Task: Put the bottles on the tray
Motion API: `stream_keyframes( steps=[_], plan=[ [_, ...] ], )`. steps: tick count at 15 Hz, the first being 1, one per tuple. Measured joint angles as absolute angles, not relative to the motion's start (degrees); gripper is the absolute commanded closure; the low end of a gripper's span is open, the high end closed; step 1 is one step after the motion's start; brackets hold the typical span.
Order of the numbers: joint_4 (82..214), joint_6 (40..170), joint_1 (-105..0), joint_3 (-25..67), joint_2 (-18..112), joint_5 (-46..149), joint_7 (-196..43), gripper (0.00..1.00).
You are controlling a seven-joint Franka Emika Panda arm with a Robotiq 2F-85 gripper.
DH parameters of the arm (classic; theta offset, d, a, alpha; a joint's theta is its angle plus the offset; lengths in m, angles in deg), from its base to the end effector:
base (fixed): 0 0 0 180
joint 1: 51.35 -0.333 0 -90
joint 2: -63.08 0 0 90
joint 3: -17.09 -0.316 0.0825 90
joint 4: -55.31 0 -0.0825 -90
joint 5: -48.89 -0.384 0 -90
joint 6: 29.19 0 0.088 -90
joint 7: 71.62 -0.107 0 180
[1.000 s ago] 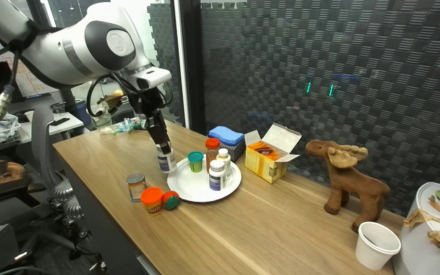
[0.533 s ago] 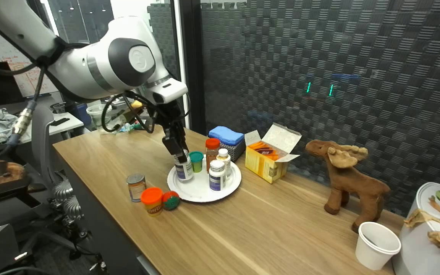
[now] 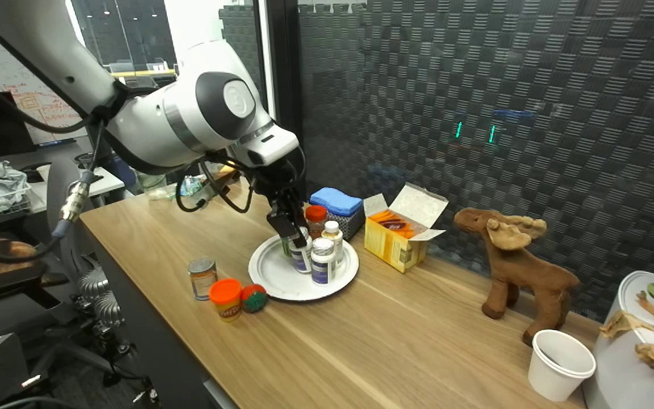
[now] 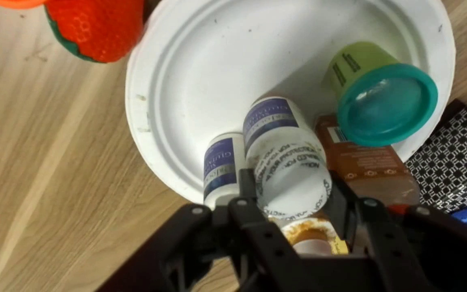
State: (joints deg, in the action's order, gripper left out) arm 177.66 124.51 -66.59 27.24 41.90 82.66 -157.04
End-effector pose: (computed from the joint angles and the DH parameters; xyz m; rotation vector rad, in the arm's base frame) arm 0.5832 0.0710 0.2473 2.6705 -1.2474 0.5585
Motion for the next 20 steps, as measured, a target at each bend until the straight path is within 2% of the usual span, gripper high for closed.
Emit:
stream_keyframes(
  steps=[4, 5, 6, 7, 11, 20],
  plan=[
    [177.20, 125.06, -66.71, 27.44, 41.33, 83.37, -159.11, 0.80],
    [177.20, 125.22, -66.73, 27.38, 41.12, 83.37, -159.29, 0.75],
    [177.14, 125.29, -66.74, 27.38, 40.99, 83.38, -159.40, 0.30],
    [177.12, 125.29, -66.74, 27.38, 40.98, 83.38, -159.44, 0.30],
    [177.18, 125.31, -66.81, 27.30, 40.82, 83.38, -159.51, 0.01],
    [181.28, 125.16, -69.97, 27.63, 49.10, 91.18, -166.51, 0.00]
  ],
)
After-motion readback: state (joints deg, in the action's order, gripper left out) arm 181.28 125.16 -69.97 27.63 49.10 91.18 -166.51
